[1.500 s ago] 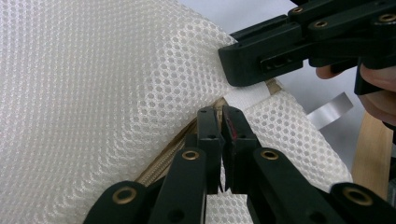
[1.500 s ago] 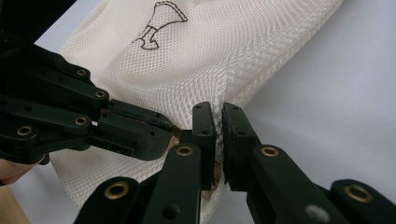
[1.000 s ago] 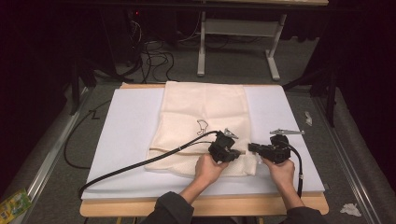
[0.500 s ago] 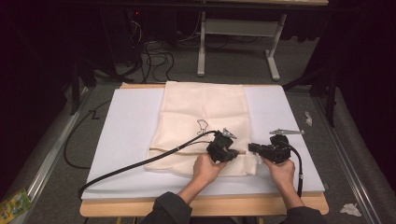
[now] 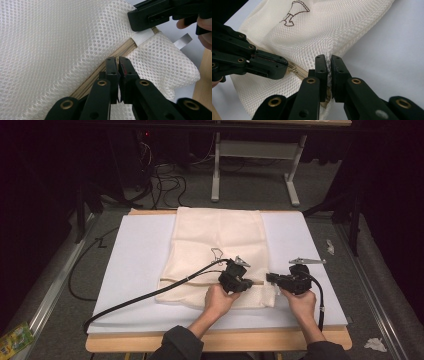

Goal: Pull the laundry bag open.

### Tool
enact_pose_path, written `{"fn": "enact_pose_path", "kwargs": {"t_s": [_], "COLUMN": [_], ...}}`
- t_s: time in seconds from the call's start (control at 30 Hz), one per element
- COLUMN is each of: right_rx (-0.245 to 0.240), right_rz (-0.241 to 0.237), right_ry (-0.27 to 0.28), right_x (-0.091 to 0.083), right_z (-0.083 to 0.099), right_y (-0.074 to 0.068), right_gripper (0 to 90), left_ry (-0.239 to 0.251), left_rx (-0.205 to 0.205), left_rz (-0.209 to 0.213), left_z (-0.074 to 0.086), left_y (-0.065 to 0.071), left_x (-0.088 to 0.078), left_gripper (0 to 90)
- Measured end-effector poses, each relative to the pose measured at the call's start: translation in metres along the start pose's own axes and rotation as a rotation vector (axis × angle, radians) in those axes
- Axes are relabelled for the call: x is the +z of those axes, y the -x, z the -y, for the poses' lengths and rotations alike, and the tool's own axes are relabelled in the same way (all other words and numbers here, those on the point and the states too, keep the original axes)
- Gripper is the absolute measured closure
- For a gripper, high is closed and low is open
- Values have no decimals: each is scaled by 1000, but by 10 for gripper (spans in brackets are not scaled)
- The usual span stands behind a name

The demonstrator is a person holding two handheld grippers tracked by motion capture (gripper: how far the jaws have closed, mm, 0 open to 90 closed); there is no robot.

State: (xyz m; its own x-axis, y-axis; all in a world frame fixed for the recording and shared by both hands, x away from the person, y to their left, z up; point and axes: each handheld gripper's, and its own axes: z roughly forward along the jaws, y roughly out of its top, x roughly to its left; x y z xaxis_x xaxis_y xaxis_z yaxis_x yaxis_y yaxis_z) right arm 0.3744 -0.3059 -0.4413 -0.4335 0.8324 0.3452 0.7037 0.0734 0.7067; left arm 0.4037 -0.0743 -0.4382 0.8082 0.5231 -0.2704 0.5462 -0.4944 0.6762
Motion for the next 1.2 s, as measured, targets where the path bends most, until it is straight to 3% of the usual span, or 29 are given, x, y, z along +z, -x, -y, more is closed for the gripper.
{"fn": "enact_pose_path", "kwargs": {"t_s": [0.6,1.2], "right_rx": [-14,-18], "right_rz": [4,0], "right_ry": [6,9], "right_x": [-3,-3], "right_z": [-3,-4], "right_y": [-1,-2], "right_gripper": [864,864], "left_ry": [20,24], "left_rx": [-23,-9], "left_rz": [3,-18], "left_z": [4,5], "left_y": [-9,-10], "left_x": [-13,-18], "left_gripper": [870,869]}}
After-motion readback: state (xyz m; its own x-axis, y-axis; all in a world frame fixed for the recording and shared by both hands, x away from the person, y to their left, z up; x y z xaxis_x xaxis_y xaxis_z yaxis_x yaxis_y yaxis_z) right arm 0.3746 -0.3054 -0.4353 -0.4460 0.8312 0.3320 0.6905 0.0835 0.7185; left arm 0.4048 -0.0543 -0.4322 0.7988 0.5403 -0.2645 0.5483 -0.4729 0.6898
